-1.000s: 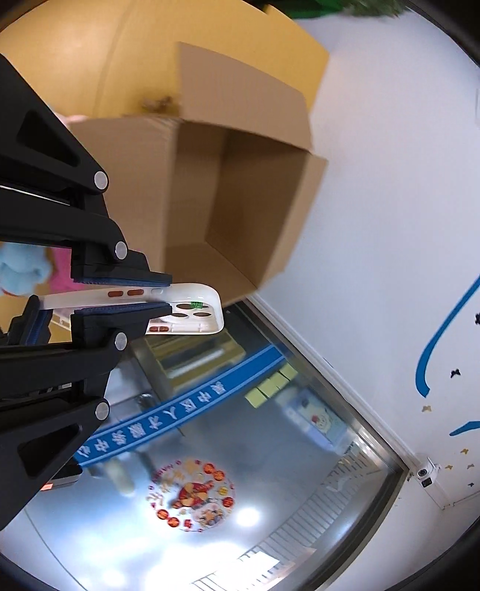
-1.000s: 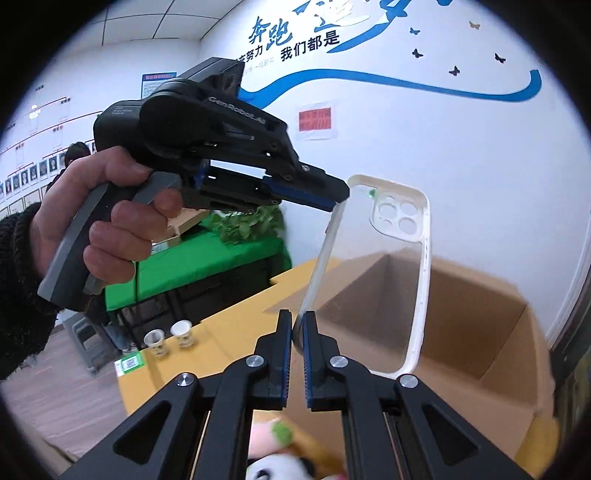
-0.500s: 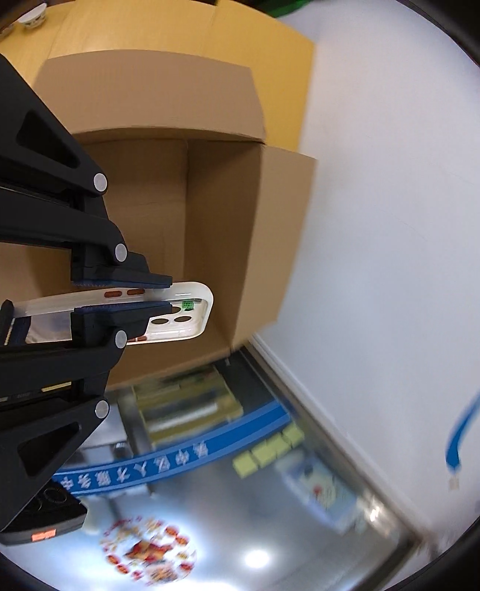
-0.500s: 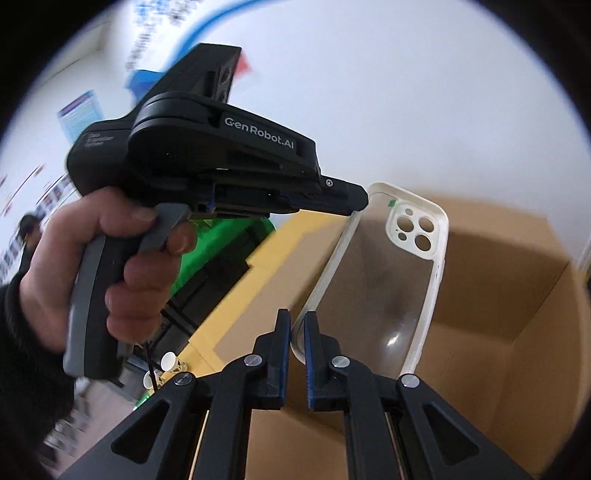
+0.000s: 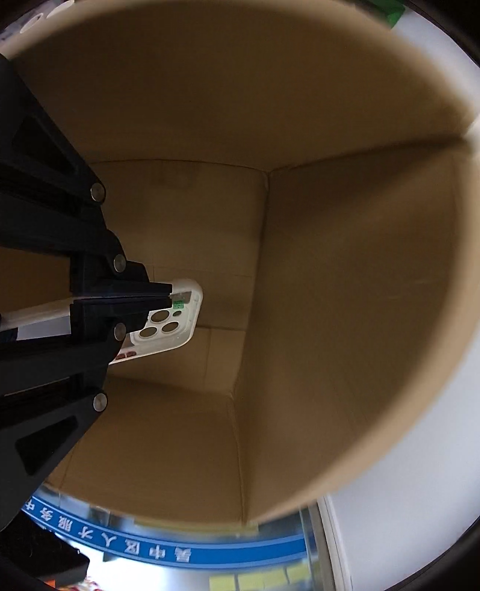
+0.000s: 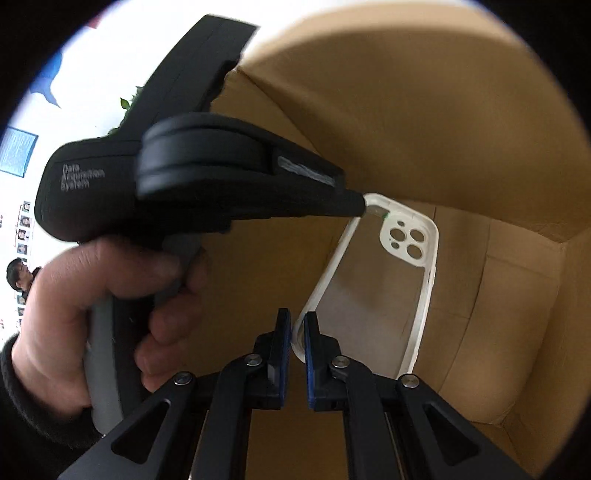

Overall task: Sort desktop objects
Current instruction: 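Open the left tool to drop the phone case in the box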

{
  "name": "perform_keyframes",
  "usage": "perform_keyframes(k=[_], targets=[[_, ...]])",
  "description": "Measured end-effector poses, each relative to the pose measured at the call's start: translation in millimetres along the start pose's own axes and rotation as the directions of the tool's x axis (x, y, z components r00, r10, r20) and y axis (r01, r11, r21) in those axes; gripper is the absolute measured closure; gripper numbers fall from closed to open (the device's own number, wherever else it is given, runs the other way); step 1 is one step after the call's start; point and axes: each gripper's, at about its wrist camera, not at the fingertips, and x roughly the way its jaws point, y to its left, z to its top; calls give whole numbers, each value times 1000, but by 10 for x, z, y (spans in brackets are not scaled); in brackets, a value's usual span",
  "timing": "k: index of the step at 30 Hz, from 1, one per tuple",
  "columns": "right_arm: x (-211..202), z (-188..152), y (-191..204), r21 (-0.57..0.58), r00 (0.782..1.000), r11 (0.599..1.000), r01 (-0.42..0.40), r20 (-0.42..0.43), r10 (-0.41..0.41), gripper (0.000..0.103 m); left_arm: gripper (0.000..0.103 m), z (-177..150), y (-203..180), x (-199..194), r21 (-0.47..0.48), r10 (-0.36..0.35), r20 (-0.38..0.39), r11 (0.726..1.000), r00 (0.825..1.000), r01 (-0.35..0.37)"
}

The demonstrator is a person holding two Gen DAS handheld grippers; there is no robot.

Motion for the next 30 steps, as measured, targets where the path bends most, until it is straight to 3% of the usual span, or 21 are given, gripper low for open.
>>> perform_keyframes(k=[4,9,12,18,24,25,26,27,28,29,30], targets=[[408,228,-366,43,995,998,-45,-83,49,98,103,176,19,465,-5,73,-59,997,996,-74],[913,371,-787,98,983,987,-128,-119,139,98,103,378,258,880,-20,169,-107,985,980,-172],[1190,480,-989,110,979,984,-139,-136,154,98,103,426,426,1157,-35,210,-155,975,965,-218],[1603,420,-1182,98,961,984,-149,-221,167,102,103,400,815,1690,-76,229,-256,964,939,-255],[1688,341,-1259,63,960,993,-99,-256,112,98,102,345,1019,1933,-116,186,-305,966,934,-230],[1662,325,-1281,67,963,995,-70,-258,85,94,102,332,1027,1938,-113,180,-305,968,935,-224],[1635,310,-1304,71,964,997,-40,-260,57,69,101,306,1038,1935,-114,176,-309,969,935,-221],[1608,294,-1327,76,965,997,-10,-262,30,61,92,271,1051,1927,-117,174,-314,969,933,-220],[1529,247,-1338,77,962,997,4,-272,17,43,73,233,1061,1914,-118,180,-321,967,930,-227],[1447,198,-1348,79,959,997,17,-282,6,34,62,195,1053,1868,-110,196,-319,964,927,-242],[1364,149,-1358,80,956,996,30,-293,-5,22,46,158,1034,1805,-99,215,-313,961,925,-257]])
